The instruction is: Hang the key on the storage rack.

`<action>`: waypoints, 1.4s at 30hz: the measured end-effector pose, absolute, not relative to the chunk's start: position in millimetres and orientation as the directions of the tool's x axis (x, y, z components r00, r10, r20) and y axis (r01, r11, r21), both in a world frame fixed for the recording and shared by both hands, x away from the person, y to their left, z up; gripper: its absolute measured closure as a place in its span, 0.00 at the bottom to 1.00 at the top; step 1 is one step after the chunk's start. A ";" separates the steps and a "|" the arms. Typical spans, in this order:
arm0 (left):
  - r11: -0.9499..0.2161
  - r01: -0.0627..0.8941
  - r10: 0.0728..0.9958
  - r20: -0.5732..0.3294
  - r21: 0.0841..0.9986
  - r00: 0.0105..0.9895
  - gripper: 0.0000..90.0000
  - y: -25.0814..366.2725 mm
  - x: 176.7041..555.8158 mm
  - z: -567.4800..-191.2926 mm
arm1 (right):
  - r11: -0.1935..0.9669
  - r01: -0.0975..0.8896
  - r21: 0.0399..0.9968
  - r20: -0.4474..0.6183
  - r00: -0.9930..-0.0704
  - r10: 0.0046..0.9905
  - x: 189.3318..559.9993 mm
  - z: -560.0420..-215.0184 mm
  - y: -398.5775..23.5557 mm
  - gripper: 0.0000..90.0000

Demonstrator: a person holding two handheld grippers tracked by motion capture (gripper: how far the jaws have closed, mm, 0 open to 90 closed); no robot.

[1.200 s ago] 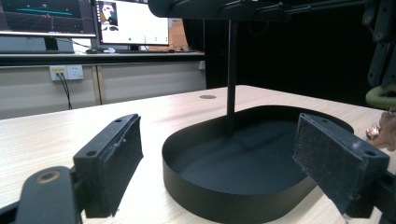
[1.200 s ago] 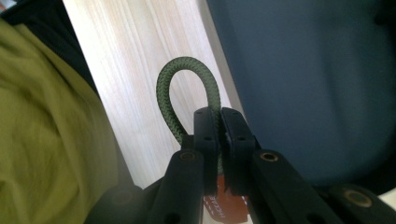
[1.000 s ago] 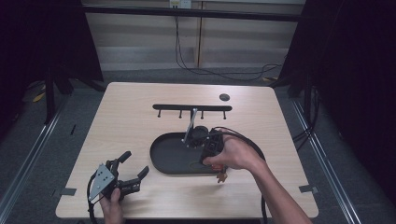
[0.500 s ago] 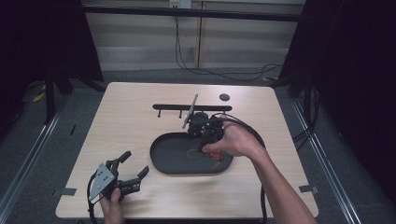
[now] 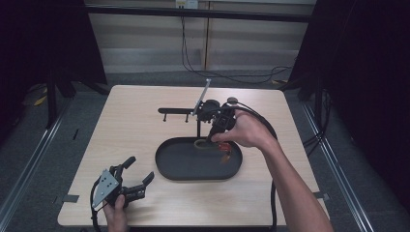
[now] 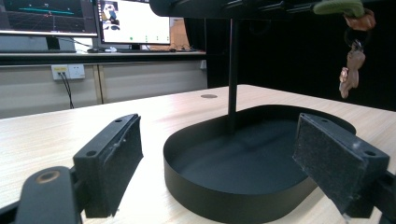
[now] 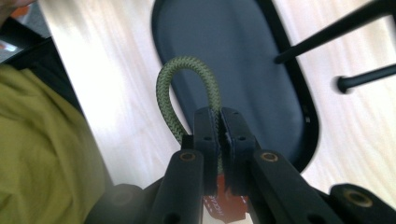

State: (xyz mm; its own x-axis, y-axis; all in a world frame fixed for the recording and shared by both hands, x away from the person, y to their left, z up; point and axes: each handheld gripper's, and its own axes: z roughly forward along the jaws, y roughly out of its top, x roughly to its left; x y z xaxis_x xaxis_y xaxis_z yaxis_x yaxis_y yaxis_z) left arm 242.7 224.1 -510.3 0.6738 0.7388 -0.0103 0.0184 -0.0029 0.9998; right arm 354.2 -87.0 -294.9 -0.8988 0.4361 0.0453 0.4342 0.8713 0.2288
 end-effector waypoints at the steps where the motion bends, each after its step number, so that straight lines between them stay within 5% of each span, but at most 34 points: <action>1: -0.002 0.018 0.739 -0.011 1.000 0.674 0.17 224.1 242.7 -510.3 | 0.871 0.436 0.227 0.053 -0.899 0.436 357.5 -293.7 -87.1 0.95; 20: 0.000 0.023 0.738 -0.015 1.000 0.675 0.17 223.9 242.5 -510.1 | 0.859 0.477 0.184 0.028 -0.876 0.481 394.8 -273.0 -89.6 0.95; 42: 0.005 0.013 0.737 -0.012 1.000 0.676 0.17 223.7 242.8 -510.4 | 0.821 0.513 0.251 0.012 -0.850 0.527 411.2 -281.2 -89.8 0.94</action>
